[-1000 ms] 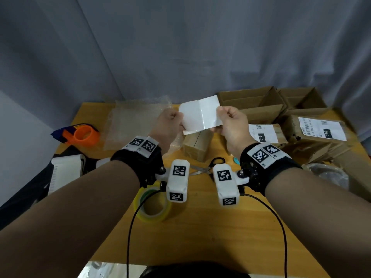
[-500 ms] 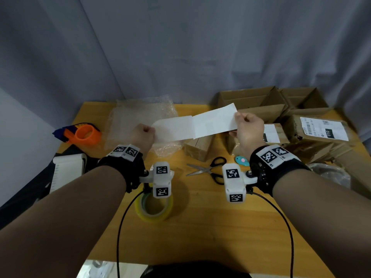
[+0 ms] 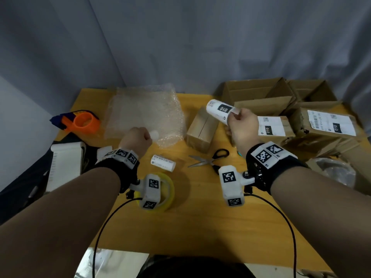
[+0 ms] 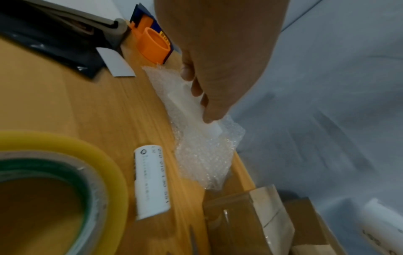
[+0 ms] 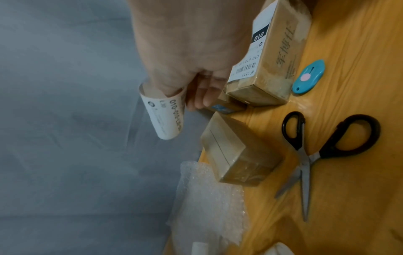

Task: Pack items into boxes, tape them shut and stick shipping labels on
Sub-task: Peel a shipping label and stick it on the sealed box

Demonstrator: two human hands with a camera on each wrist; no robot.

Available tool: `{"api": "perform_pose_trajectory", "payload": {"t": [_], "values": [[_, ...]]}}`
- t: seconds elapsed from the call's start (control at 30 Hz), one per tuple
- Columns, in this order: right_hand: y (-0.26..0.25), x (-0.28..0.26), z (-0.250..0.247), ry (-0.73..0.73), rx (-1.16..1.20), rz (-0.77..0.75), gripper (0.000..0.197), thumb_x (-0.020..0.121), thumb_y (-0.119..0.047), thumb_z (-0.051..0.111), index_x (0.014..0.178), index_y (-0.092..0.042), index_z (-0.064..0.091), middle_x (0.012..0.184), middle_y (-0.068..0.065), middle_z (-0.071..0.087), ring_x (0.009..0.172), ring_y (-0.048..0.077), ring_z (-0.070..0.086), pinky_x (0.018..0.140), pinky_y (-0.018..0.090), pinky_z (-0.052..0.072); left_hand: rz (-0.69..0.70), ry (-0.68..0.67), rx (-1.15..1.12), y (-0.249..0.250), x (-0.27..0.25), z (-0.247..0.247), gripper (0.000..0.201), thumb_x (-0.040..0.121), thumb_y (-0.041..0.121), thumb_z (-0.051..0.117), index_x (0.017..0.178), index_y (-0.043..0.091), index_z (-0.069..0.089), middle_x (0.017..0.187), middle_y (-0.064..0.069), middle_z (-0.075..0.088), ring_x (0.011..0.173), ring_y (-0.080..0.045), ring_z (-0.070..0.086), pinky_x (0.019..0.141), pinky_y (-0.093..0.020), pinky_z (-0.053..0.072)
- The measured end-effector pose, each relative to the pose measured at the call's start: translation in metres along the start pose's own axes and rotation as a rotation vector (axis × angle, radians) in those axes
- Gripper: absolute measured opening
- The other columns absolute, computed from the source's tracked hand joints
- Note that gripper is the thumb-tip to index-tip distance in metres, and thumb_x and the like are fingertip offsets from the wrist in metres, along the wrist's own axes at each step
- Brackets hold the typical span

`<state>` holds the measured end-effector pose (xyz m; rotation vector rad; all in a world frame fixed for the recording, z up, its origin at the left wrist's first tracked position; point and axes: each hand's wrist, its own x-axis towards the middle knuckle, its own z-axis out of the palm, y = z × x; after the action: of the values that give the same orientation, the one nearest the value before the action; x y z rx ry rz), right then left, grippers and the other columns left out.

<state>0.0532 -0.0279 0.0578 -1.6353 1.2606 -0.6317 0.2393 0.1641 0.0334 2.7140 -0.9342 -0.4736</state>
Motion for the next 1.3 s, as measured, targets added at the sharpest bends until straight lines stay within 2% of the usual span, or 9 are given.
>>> {"api": "perform_pose_trajectory", "payload": {"t": [0.17, 0.33, 0.5, 0.6, 0.67, 0.9, 1.1, 1.23, 1.3], "values": [[0.011, -0.013, 0.016, -0.159, -0.121, -0.143, 0.023, 0.086, -0.015, 0.060, 0.074, -0.030, 0.048, 0.080, -0.001, 0.064, 0.077, 0.024, 0.064, 0.071, 0.038, 0.054, 0.019, -0.177, 0.123, -0.011, -0.003, 0.024, 0.024, 0.094, 0.020, 0.050, 0.105, 0.002, 0.062, 0.104, -0.018, 0.063, 0.080, -0.029, 0.057, 0.063, -0.033, 0.042], [0.015, -0.017, 0.019, -0.264, -0.290, -0.250, 0.009, 0.089, -0.012, 0.057, 0.090, -0.020, 0.061, 0.083, -0.007, 0.060, 0.077, 0.010, 0.055, 0.058, 0.011, 0.035, 0.046, 0.002, -0.159, 0.009, -0.010, 0.025, 0.037, 0.094, 0.028, 0.053, 0.126, 0.010, 0.051, 0.132, -0.013, 0.043, 0.114, -0.031, 0.051, 0.099, -0.040, 0.043], [0.007, -0.005, 0.015, -0.320, -0.411, -0.268, 0.005, 0.089, -0.019, 0.057, 0.088, -0.022, 0.061, 0.084, 0.000, 0.065, 0.083, 0.021, 0.063, 0.069, 0.027, 0.049, 0.571, 0.159, -0.184, 0.076, -0.022, -0.020, 0.047, 0.080, 0.022, 0.057, 0.125, 0.011, 0.053, 0.133, -0.009, 0.043, 0.123, -0.024, 0.042, 0.106, -0.011, 0.019], [0.000, 0.000, 0.005, -0.331, -0.474, -0.298, 0.004, 0.086, -0.019, 0.060, 0.089, -0.019, 0.062, 0.083, 0.003, 0.063, 0.085, 0.026, 0.063, 0.072, 0.030, 0.049, 0.873, -0.051, -0.039, 0.108, -0.027, -0.028, 0.051, 0.068, 0.034, 0.049, 0.115, 0.015, 0.058, 0.127, -0.008, 0.046, 0.119, -0.026, 0.042, 0.105, -0.037, 0.030], [-0.002, 0.004, -0.003, -0.330, -0.494, -0.314, 0.015, 0.085, -0.017, 0.061, 0.098, -0.012, 0.066, 0.089, 0.009, 0.067, 0.089, 0.027, 0.063, 0.072, 0.029, 0.047, 0.965, -0.033, 0.168, 0.118, -0.027, -0.020, 0.044, 0.066, 0.035, 0.048, 0.105, 0.018, 0.061, 0.118, -0.004, 0.050, 0.112, -0.027, 0.044, 0.099, -0.044, 0.033], [0.004, 0.016, -0.031, -0.275, -0.388, -0.279, 0.016, 0.086, -0.014, 0.058, 0.097, -0.016, 0.069, 0.096, 0.006, 0.069, 0.088, 0.022, 0.064, 0.081, 0.031, 0.053, 0.760, 0.144, 0.499, 0.137, -0.020, -0.006, 0.032, 0.092, 0.038, 0.049, 0.121, 0.026, 0.052, 0.128, 0.006, 0.050, 0.122, -0.022, 0.037, 0.101, -0.040, 0.022], [0.003, 0.009, -0.043, -0.468, 0.045, -0.045, 0.019, 0.098, -0.018, 0.047, 0.087, -0.015, 0.061, 0.064, 0.006, 0.061, 0.049, 0.016, 0.055, 0.045, 0.023, 0.045, 0.557, 0.116, 0.256, 0.144, -0.023, -0.005, 0.027, 0.092, 0.043, 0.051, 0.106, 0.023, 0.063, 0.115, 0.004, 0.057, 0.118, -0.021, 0.039, 0.097, -0.039, 0.022], [0.005, 0.007, -0.052, -0.610, 0.007, -0.049, 0.053, 0.093, -0.051, 0.050, 0.093, 0.000, 0.063, 0.071, 0.001, 0.063, 0.062, 0.009, 0.055, 0.060, 0.022, 0.045, 0.409, 0.020, 0.086, 0.131, -0.026, 0.000, 0.020, 0.094, 0.039, 0.049, 0.103, 0.024, 0.060, 0.103, 0.007, 0.064, 0.112, -0.015, 0.052, 0.113, -0.044, 0.007], [0.012, 0.008, -0.052, -0.647, -0.115, -0.179, 0.037, 0.087, -0.046, 0.063, 0.084, -0.009, 0.066, 0.083, 0.000, 0.057, 0.075, 0.009, 0.053, 0.073, 0.024, 0.042, 0.374, -0.022, 0.056, 0.126, -0.027, 0.001, 0.014, 0.096, 0.039, 0.046, 0.093, 0.027, 0.052, 0.090, 0.010, 0.064, 0.100, -0.012, 0.058, 0.115, -0.043, 0.001]]}}
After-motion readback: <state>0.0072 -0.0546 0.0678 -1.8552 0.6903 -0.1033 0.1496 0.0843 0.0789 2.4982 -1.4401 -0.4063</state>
